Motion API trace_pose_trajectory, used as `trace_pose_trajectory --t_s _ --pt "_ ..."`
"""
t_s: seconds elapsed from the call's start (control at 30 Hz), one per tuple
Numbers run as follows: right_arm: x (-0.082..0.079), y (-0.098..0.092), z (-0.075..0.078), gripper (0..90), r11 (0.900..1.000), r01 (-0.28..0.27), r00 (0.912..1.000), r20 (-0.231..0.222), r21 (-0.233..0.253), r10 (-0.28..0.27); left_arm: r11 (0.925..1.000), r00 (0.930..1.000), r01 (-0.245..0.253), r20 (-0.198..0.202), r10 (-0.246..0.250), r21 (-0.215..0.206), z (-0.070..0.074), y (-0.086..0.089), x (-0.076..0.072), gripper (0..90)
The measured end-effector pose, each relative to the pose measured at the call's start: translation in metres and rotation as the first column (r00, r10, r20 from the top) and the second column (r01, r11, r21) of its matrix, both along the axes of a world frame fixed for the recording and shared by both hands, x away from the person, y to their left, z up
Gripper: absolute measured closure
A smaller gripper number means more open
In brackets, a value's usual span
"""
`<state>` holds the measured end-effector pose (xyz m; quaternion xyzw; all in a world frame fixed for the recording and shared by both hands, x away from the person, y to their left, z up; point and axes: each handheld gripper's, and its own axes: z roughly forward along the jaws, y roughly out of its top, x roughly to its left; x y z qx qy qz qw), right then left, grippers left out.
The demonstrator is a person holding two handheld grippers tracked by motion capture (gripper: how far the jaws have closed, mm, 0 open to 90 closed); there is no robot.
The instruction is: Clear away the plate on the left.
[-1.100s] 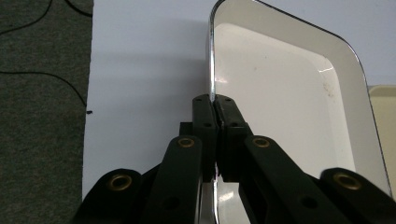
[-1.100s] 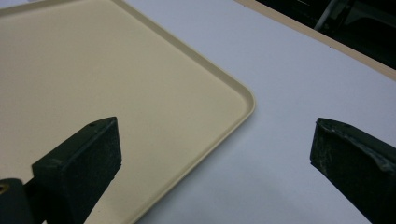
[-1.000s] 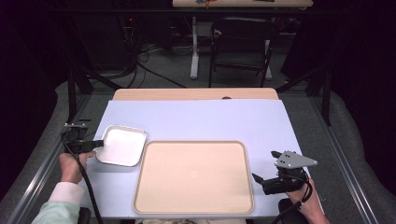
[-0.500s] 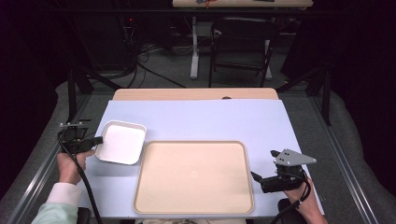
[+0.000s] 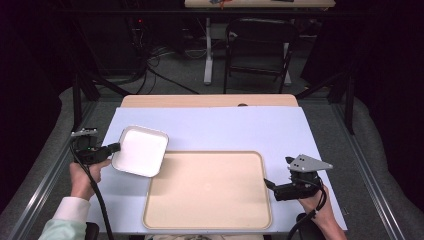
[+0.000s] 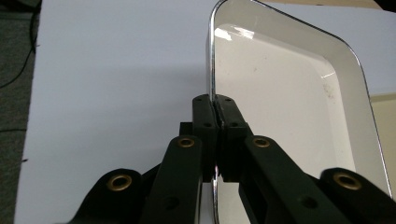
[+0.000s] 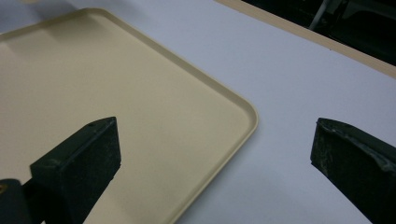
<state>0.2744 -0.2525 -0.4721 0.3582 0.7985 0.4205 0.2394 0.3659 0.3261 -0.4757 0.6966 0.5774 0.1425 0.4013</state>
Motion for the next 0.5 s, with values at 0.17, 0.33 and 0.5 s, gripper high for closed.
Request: trace_pose_trajectory --t_s 0.17,0.33,0.5 --pt "0.009 0.006 0.001 1.0 1.0 -0.001 1.0 -0.008 -0.009 0.001 0.9989 0.9989 0.046 0.0 -0.046 -0.006 0.002 -0.015 -0.001 88.1" --pt "0.019 0.012 0.0 1.0 1.0 -0.003 0.9993 -0.036 -0.004 0.003 0.9971 0.9971 0.076 0.002 -0.076 -0.008 0.004 -0.028 0.0 88.0" --pt "0.028 0.023 0.0 0.9 1.0 -0.027 0.998 -0.058 -0.011 0.026 0.9949 0.9949 0.1 0.01 -0.1 -0.013 0.004 -0.039 0.001 88.0"
